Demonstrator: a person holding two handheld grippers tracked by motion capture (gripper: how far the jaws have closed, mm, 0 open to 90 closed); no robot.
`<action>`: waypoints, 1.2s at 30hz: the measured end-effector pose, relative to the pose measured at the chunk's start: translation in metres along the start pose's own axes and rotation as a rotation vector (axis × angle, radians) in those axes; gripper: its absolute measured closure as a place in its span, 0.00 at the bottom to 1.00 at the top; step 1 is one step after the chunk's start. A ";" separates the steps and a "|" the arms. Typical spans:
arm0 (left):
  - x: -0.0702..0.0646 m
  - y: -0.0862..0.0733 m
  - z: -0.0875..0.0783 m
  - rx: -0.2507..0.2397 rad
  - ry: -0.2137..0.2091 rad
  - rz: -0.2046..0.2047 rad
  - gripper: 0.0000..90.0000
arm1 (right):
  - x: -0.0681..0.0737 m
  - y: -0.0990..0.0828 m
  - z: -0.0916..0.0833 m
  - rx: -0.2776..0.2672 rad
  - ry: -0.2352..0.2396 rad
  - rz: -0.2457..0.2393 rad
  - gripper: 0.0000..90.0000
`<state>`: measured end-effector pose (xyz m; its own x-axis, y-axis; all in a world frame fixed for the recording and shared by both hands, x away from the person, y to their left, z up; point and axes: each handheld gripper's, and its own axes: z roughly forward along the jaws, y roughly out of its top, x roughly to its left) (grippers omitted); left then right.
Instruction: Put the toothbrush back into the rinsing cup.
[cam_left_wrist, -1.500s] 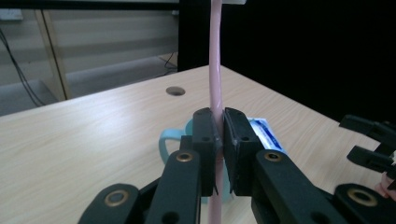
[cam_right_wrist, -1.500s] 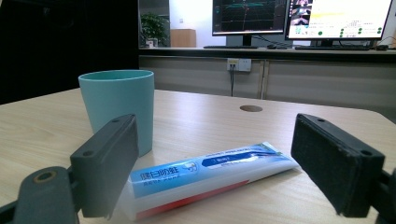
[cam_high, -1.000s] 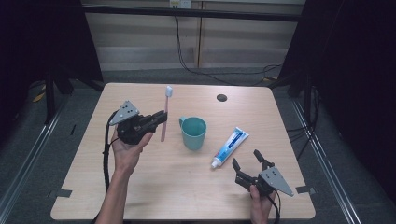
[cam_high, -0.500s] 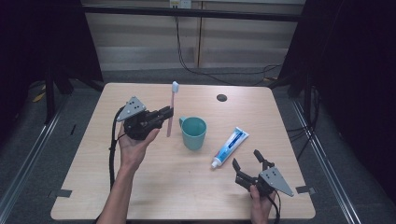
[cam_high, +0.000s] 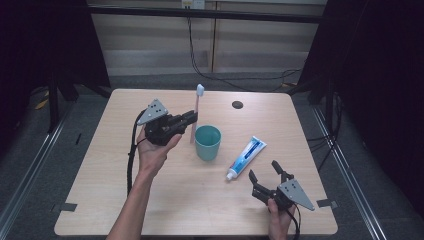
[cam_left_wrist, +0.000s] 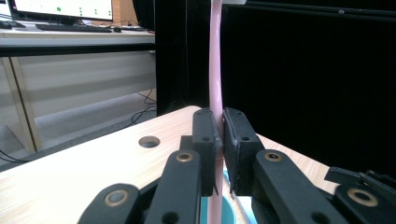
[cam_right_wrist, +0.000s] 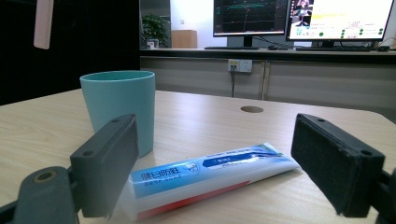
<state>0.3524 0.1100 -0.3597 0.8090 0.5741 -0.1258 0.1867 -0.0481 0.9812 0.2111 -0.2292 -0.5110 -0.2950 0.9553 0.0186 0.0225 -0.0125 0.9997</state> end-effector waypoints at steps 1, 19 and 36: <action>0.000 0.001 0.001 -0.003 -0.002 -0.001 0.93 | 0.000 0.000 0.000 0.000 0.000 0.002 0.16; 0.008 -0.001 0.026 -0.010 -0.003 -0.020 0.93 | 0.000 0.000 0.000 0.003 0.010 0.003 0.16; 0.004 -0.013 0.050 0.004 -0.040 -0.022 0.93 | 0.000 0.000 0.000 0.002 0.014 0.003 0.16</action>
<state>0.3808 0.0723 -0.3801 0.8264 0.5418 -0.1531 0.2069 -0.0395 0.9776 0.2112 -0.2296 -0.5110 -0.3081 0.9511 0.0218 0.0251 -0.0148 0.9996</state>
